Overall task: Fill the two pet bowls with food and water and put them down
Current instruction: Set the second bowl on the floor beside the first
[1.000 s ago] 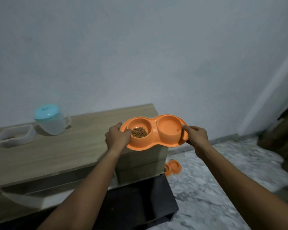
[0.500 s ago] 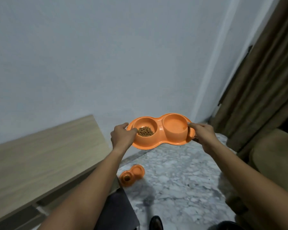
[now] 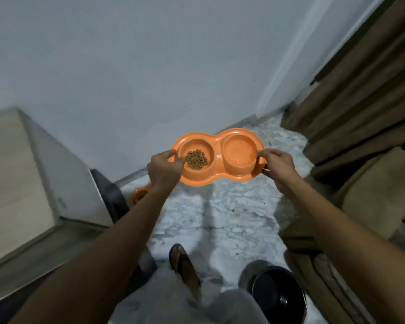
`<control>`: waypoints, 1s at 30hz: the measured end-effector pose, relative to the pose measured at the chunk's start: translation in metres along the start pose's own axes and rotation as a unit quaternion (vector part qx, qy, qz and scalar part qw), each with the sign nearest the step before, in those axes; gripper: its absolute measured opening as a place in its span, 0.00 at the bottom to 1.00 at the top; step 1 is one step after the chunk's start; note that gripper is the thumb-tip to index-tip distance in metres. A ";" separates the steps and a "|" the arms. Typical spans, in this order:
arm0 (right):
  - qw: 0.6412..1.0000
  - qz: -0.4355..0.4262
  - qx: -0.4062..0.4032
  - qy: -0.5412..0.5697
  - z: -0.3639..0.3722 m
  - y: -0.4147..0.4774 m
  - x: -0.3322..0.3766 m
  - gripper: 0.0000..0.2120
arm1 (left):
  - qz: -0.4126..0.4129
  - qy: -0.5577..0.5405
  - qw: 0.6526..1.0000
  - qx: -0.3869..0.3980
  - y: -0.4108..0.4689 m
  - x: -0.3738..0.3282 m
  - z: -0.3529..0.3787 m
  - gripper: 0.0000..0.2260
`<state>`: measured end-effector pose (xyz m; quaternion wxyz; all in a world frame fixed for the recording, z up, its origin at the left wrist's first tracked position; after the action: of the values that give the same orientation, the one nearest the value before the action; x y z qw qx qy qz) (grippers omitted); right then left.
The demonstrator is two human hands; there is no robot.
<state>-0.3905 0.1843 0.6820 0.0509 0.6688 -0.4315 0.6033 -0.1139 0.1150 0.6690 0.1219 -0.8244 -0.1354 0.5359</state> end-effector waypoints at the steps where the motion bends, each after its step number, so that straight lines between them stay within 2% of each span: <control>1: 1.000 0.014 0.008 -0.010 0.006 0.019 -0.005 0.07 | -0.018 0.009 1.000 0.006 0.011 0.006 0.011 0.17; 6: 0.996 0.062 0.053 -0.046 0.051 0.124 -0.044 0.03 | -0.088 0.059 0.994 0.002 0.082 0.059 0.073 0.15; 9: 0.992 0.076 0.078 -0.065 0.083 0.183 -0.083 0.01 | -0.087 0.064 0.994 -0.020 0.125 0.107 0.110 0.22; 11: 0.988 0.087 0.097 -0.082 0.114 0.245 -0.128 0.04 | -0.103 0.068 0.992 -0.031 0.168 0.159 0.147 0.25; 15: 0.979 0.104 0.145 -0.097 0.169 0.348 -0.217 0.10 | -0.122 0.042 0.988 -0.085 0.238 0.255 0.210 0.17; 18: 0.976 0.104 0.159 -0.111 0.211 0.419 -0.287 0.10 | -0.147 0.025 0.984 -0.100 0.291 0.331 0.259 0.29; 22: 0.972 0.099 0.163 -0.140 0.257 0.498 -0.367 0.05 | -0.189 0.002 0.976 -0.109 0.348 0.413 0.314 0.32; 24: 0.969 0.089 0.168 -0.160 0.276 0.528 -0.401 0.01 | -0.193 0.002 0.974 -0.116 0.374 0.450 0.336 0.32; 28: 0.965 0.078 0.171 -0.183 0.304 0.567 -0.445 0.02 | -0.185 0.003 0.974 -0.129 0.408 0.493 0.363 0.29; 30: 0.963 0.082 0.175 -0.186 0.314 0.582 -0.462 0.02 | -0.168 0.008 0.977 -0.133 0.419 0.510 0.373 0.24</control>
<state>-0.4761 -0.1239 -0.0583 -0.1979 0.7302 -0.3741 0.5363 -0.2192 -0.0753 -0.0575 0.1003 -0.8032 -0.3408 0.4782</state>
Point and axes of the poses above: each hand's wrist, its own y-axis towards the middle knuckle, its own z-axis out of the palm, x = y × z, the point moved 1 cm from there along y, towards the middle knuckle, and after that the axes turned 1 degree about y, right-handed, at the moved point
